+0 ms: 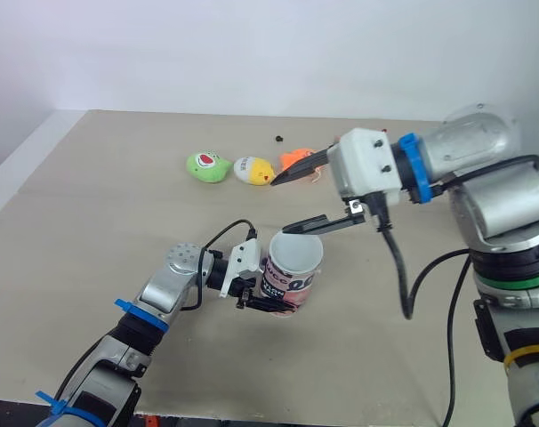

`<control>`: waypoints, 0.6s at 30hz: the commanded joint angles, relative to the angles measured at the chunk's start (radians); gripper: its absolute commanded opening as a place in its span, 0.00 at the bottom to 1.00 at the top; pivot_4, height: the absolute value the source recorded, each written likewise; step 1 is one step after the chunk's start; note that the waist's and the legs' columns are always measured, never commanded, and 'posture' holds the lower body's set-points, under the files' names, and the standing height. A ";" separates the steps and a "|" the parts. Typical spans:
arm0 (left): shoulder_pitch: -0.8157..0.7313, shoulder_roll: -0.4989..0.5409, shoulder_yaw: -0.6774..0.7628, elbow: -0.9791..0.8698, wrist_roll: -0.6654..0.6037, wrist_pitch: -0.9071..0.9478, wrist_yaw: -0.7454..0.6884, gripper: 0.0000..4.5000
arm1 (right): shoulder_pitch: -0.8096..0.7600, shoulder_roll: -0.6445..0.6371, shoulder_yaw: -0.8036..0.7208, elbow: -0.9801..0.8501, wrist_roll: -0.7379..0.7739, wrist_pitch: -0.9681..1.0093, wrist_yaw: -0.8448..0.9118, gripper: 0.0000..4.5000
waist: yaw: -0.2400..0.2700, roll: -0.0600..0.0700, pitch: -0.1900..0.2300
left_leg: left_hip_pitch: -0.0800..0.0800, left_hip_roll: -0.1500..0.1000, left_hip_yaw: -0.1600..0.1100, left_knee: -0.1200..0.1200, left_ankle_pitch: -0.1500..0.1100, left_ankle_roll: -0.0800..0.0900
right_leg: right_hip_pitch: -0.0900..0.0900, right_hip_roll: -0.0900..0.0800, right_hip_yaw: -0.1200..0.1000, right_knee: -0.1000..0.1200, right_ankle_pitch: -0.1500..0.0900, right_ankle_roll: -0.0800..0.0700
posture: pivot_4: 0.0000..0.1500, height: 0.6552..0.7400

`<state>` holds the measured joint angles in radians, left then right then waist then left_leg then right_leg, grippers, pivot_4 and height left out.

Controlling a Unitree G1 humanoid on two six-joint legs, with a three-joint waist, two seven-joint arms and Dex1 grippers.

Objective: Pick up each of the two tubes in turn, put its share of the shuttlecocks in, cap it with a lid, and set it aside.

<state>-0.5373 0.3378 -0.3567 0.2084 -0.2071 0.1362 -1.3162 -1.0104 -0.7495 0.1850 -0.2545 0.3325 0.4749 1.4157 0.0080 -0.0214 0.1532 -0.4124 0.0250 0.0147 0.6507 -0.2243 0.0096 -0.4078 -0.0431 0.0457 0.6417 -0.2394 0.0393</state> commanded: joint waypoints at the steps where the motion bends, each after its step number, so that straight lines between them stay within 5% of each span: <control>1: 0.033 0.023 -0.048 0.079 0.062 0.035 0.015 0.57 | -0.031 -0.024 -0.061 -0.059 0.111 0.095 0.007 0.47 | 0.000 0.000 0.000 | 0.000 0.000 0.000 0.000 0.000 0.000 | 0.000 0.000 0.000 0.000 0.000 0.000 | 1.00 1.00; 5: 0.033 0.022 -0.047 0.085 0.063 0.030 0.017 0.57 | -0.005 -0.062 -0.059 -0.094 0.154 0.128 0.015 0.00 | 0.000 0.000 0.000 | 0.000 0.000 -0.001 0.000 0.000 0.000 | 0.000 0.000 -0.001 0.000 -0.001 0.002 | 1.00 1.00; 11: 0.032 0.022 -0.048 0.099 0.068 0.013 0.017 0.57 | 0.036 -0.128 -0.031 -0.142 0.162 0.123 0.046 0.00 | 0.000 0.000 0.000 | 0.000 0.000 -0.001 0.000 0.000 0.000 | 0.000 0.000 -0.001 0.000 -0.003 0.005 | 1.00 1.00; 18: 0.020 0.030 -0.063 0.126 0.090 -0.021 0.008 0.57 | -0.032 -0.163 0.160 -0.053 -0.056 -0.061 0.145 0.00 | -0.003 0.001 0.001 | 0.002 0.000 0.000 0.000 0.000 0.000 | -0.002 -0.001 0.000 0.000 -0.003 0.005 | 1.00 1.00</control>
<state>-0.5462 0.3406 -0.3620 0.2427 -0.2047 0.0857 -1.3224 -1.0014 -0.9131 0.3382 -0.3296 0.3164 0.4581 1.5363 0.0054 -0.0207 0.1539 -0.4090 0.0252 0.0151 0.6509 -0.2245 0.0093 -0.4096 -0.0438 0.0454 0.6413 -0.2423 0.0444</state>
